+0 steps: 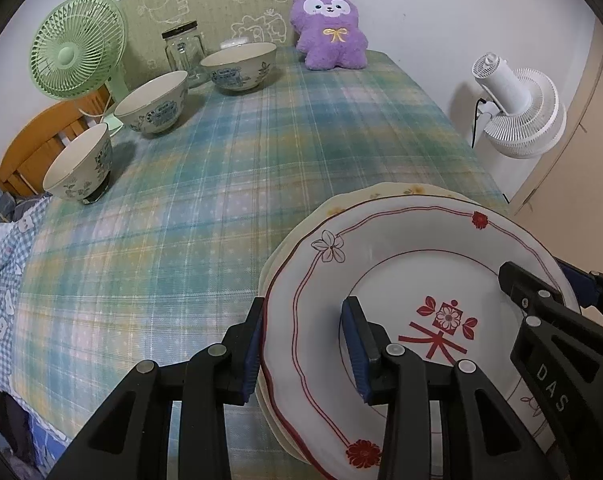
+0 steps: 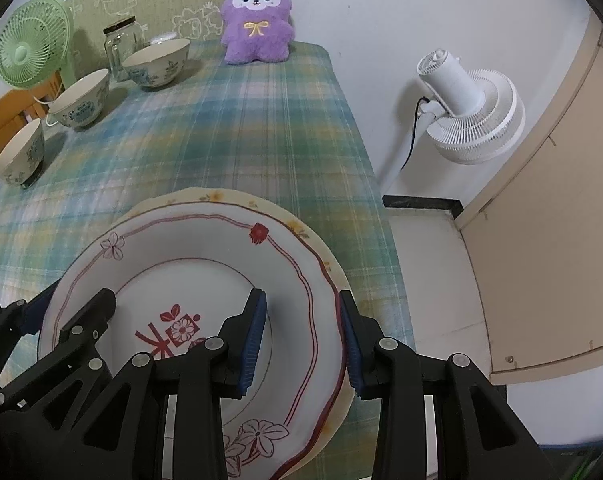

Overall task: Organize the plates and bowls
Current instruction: 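Carry the red-rimmed plate with the left gripper over the floral plate stack, then lower the red-rimmed plate onto the floral plate stack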

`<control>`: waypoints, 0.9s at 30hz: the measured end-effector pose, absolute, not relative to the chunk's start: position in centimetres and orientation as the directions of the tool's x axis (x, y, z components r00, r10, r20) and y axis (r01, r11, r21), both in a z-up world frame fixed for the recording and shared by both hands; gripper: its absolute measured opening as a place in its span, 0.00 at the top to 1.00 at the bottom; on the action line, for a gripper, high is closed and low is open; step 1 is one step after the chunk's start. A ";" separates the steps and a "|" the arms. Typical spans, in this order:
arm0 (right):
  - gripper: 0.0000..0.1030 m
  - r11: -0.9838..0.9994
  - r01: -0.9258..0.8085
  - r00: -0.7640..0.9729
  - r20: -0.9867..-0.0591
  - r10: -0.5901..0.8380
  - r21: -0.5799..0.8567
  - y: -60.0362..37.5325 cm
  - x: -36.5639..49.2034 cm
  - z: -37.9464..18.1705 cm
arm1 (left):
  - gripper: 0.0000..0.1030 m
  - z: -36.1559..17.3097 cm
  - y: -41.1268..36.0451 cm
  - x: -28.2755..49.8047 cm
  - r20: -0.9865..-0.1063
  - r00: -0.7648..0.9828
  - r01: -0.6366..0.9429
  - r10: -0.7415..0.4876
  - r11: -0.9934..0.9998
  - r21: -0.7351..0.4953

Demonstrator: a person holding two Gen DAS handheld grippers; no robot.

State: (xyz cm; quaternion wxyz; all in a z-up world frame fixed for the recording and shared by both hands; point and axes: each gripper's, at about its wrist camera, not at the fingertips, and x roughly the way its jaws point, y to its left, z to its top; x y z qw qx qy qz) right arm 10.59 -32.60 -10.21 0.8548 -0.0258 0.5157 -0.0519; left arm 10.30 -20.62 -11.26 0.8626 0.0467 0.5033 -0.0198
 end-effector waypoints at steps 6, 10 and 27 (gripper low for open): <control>0.62 0.994 0.071 0.441 -0.891 -0.109 -0.086 -33.1 10.4 -11.1 | 0.64 -11.4 -21.1 10.3 -0.861 0.508 0.096 0.031 0.991 0.092; 0.62 0.993 0.083 0.442 -0.890 -0.112 -0.084 -33.0 10.4 -11.1 | 0.63 -11.5 -21.2 10.2 -0.855 0.516 0.090 0.040 0.991 0.101; 0.62 0.991 0.094 0.442 -0.888 -0.129 -0.097 -32.9 10.6 -11.4 | 0.60 -11.8 -21.7 10.1 -0.839 0.543 0.112 0.039 0.987 0.119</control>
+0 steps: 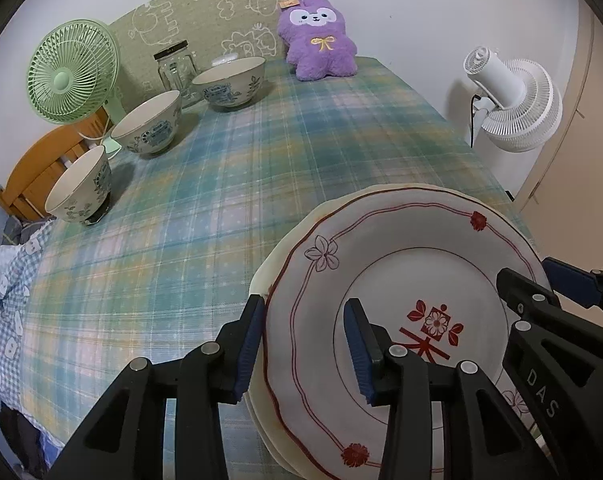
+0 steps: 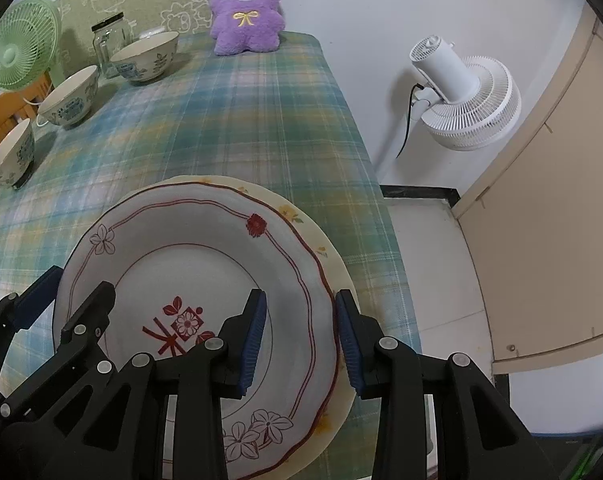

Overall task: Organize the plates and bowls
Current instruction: 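Lower the red-rimmed plate onto the floral plate stack, then open the left gripper and withdraw it from the plate stack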

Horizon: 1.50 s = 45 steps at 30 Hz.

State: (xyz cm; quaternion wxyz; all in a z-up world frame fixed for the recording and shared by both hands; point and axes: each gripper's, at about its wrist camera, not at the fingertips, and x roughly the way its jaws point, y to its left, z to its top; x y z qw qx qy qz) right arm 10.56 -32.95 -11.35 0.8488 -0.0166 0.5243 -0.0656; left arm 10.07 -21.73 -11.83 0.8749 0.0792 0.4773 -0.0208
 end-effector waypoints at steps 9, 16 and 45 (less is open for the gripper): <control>0.59 0.995 0.085 0.423 -0.902 -0.080 -0.048 -33.5 10.8 -11.2 | 0.39 -11.6 -21.5 10.3 -0.854 0.517 0.168 -0.061 0.985 0.031; 0.41 0.998 0.067 0.460 -0.887 -0.025 0.007 -33.4 10.6 -9.0 | 0.24 -9.7 -21.3 9.7 -0.839 0.533 0.206 -0.105 0.979 0.008; 0.18 1.000 -0.011 0.642 -0.767 -0.015 -0.029 -20.5 11.1 2.2 | 0.14 -0.2 -9.2 10.6 -0.775 0.627 0.096 -0.077 0.995 -0.021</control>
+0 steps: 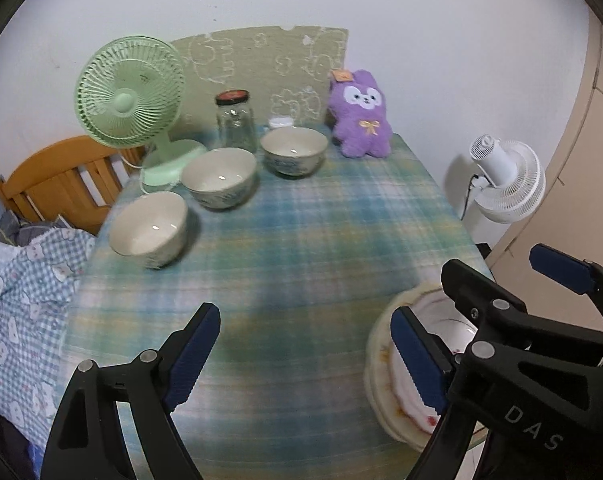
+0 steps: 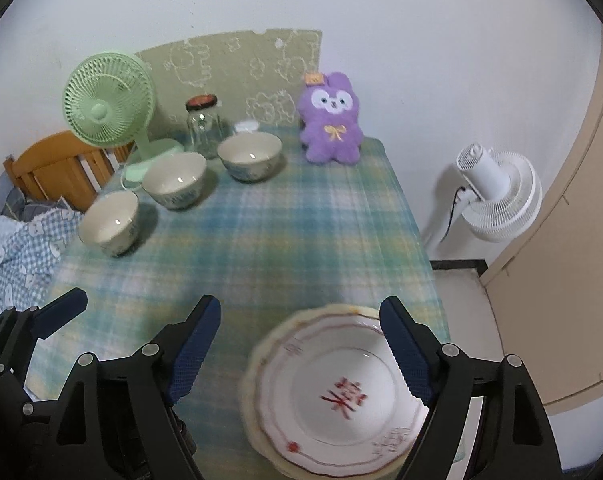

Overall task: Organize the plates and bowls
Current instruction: 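Open the left gripper and withdraw it from the plate stack, then move the left gripper toward the rim of the plain grey plate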

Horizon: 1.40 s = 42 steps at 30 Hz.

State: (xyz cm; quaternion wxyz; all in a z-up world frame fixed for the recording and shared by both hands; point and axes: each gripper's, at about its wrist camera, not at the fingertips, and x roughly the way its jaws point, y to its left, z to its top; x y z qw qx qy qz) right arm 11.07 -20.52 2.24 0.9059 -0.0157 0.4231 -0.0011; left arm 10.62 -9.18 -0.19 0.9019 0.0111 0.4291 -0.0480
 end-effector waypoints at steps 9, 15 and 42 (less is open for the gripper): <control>0.18 1.000 -0.002 0.670 -0.742 -0.002 -0.004 -15.0 12.9 4.0 | 0.14 1.7 -3.7 12.1 -0.749 0.660 0.092 -0.058 0.996 0.004; 0.18 1.000 -0.010 0.675 -0.738 0.014 0.010 -12.0 14.2 4.2 | 0.14 1.7 -0.7 13.8 -0.743 0.668 0.075 -0.047 0.997 0.004; 0.21 0.999 -0.004 0.643 -0.765 0.030 0.036 -0.5 23.6 -2.0 | 0.32 -4.1 10.3 22.4 -0.769 0.639 0.047 -0.019 0.999 0.014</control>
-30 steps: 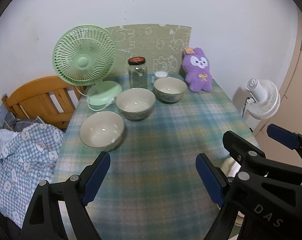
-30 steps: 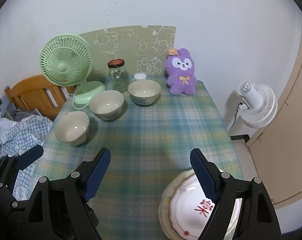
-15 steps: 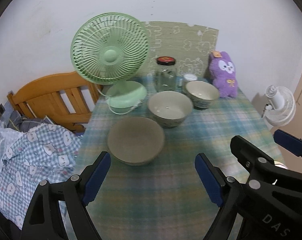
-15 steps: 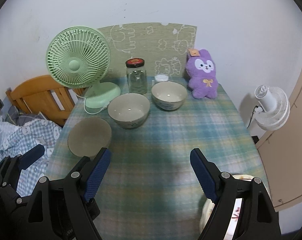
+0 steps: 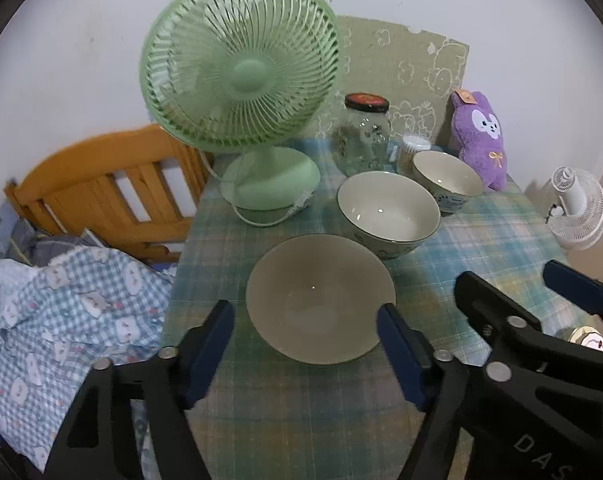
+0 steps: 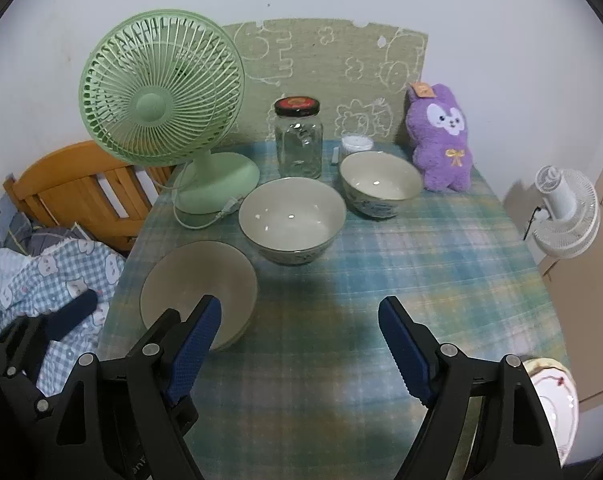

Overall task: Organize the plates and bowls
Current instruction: 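Move the left gripper toward the rim of the plain grey plate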

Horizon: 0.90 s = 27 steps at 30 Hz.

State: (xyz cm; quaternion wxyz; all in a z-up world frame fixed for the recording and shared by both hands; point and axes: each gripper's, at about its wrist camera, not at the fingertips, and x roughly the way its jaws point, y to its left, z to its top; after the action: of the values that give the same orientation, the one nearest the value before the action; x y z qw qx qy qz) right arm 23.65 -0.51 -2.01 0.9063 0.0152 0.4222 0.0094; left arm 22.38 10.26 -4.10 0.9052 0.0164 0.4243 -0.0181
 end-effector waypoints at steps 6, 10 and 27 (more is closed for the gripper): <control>0.31 0.999 0.000 0.618 -0.785 0.040 0.051 0.7 26.0 -3.9 | 0.44 -5.9 11.5 24.5 -0.797 0.604 0.034 -0.016 0.999 0.006; 0.34 0.999 0.011 0.606 -0.795 0.030 0.045 1.3 27.5 -5.2 | 0.46 -7.2 12.2 25.8 -0.809 0.588 0.012 -0.001 1.000 0.008; 0.70 0.997 -0.007 0.523 -0.850 0.066 0.073 3.2 31.4 -9.4 | 0.75 -11.2 14.0 29.1 -0.858 0.513 0.000 0.001 1.000 0.001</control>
State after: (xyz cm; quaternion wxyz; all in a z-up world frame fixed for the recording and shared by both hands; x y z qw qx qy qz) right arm 31.41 3.24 -9.36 0.8721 0.0302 0.4879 0.0209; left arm 29.15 13.96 -11.19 0.8697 0.0004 0.4936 0.0005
